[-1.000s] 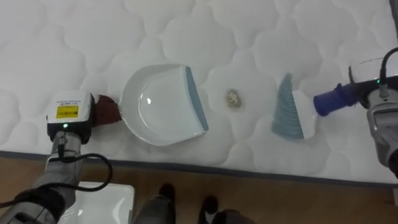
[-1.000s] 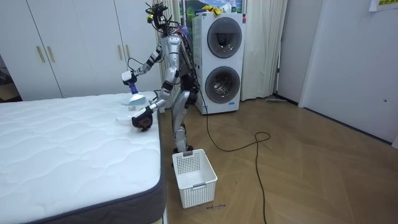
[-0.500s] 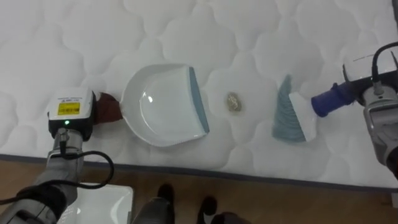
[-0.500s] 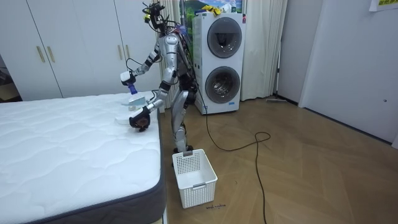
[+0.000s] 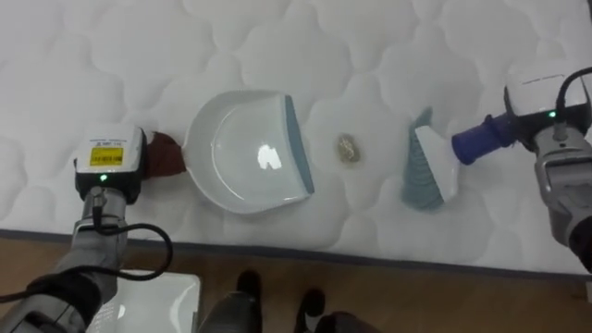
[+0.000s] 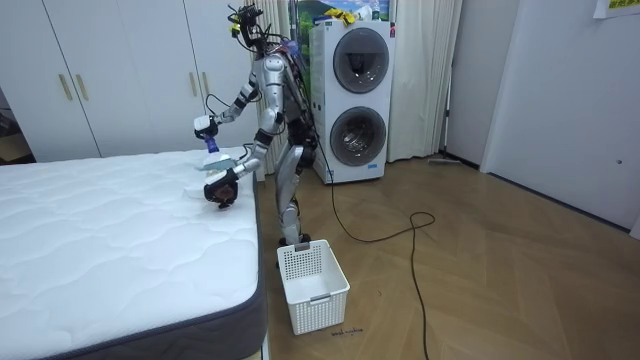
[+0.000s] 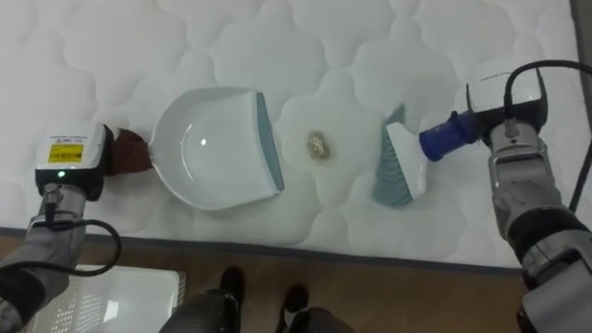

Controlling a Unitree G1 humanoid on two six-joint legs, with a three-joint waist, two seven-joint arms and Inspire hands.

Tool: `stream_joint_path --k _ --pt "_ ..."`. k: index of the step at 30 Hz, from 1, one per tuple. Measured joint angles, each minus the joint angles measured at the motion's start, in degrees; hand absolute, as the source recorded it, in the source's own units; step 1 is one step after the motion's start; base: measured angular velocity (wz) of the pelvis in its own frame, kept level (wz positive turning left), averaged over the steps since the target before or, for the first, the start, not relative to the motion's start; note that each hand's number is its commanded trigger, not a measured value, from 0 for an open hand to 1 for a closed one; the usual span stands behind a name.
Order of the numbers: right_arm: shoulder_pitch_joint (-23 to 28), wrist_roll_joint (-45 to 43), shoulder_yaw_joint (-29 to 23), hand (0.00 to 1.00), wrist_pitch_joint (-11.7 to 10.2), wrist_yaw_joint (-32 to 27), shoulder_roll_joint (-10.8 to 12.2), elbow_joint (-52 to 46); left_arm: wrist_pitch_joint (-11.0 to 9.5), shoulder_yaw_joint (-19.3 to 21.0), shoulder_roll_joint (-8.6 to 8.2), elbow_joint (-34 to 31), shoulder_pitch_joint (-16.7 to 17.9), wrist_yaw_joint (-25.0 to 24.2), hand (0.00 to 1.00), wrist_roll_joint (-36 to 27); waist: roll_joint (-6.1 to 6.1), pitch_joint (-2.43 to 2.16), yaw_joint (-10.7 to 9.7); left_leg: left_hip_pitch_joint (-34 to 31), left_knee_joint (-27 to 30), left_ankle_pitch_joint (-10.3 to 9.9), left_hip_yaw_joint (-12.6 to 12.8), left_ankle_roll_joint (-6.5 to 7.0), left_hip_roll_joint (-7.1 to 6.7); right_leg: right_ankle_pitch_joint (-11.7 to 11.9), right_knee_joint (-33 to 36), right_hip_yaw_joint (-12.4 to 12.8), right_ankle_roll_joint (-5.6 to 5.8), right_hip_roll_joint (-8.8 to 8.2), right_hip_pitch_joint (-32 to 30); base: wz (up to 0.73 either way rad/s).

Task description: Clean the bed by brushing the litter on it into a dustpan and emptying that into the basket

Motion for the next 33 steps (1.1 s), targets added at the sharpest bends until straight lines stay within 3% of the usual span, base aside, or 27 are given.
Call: stream_joint_path --k 4,5,8,13,25,27,33 --pt "0.3 2.2 -4.5 1.0 -1.4 -3.5 2.3 -1.7 0.2 -0.1 -0.11 -1.5 0.0 0.0 1.0 1.4 1.31 -0.09 -0.2 0.1 0.0 0.0 0.1 0.01 -0.02 0.0 0.1 -0.3 0.0 -0.08 0.0 0.0" --pt "0.3 2.7 -6.4 1.0 -1.2 -4.8 3.9 -3.0 0.3 0.0 -0.29 -1.7 0.0 -0.1 1.0 2.1 2.0 -0.08 -0.3 0.1 0.0 0.0 0.0 0.02 -0.04 0.0 0.1 -0.4 0.0 -0.11 0.0 0.0" --pt "1.4 3.0 -7.0 1.0 -1.4 -5.5 5.7 -5.4 0.4 -0.1 -1.05 -2.6 0.2 -0.7 1.0 3.0 2.91 -0.21 0.1 0.7 -1.2 0.7 -0.1 -0.03 -0.61 0.0 0.2 -0.5 0.01 -0.65 0.0 0.08" --pt "3.2 3.5 -7.0 1.0 -1.5 -5.5 7.1 -8.9 1.7 0.1 -2.34 -3.3 1.0 -2.9 1.0 3.6 3.15 -0.45 0.3 1.4 -2.5 1.4 -0.2 -0.15 -1.12 0.0 0.2 -0.6 0.02 -1.1 0.1 0.04" --pt "5.6 3.9 -6.9 1.0 -1.5 -3.2 7.5 -11.4 1.9 0.1 -2.36 -4.5 2.1 -6.4 1.0 3.5 3.23 -1.08 0.3 2.5 -2.7 1.4 0.0 -0.16 -1.04 0.0 0.1 -0.6 0.02 -1.07 1.3 0.0" --pt "6.8 4.5 -6.8 1.0 -1.5 -2.6 8.1 -11.4 1.8 0.1 -2.4 -4.5 3.3 -6.8 1.0 3.5 2.99 -1.92 0.3 2.7 -2.8 1.5 0.2 -0.15 -1.06 -0.1 0.0 -0.4 0.0 -1.02 1.4 -0.02" --pt "7.7 6.0 -6.8 1.0 -1.6 -1.6 9.4 -11.4 1.6 0.1 -2.41 -4.5 3.7 -6.8 1.0 3.5 2.96 -1.96 0.3 2.9 -2.8 1.6 0.2 -0.2 -1.07 -0.2 0.0 -0.4 -0.12 -1.06 1.6 0.0"
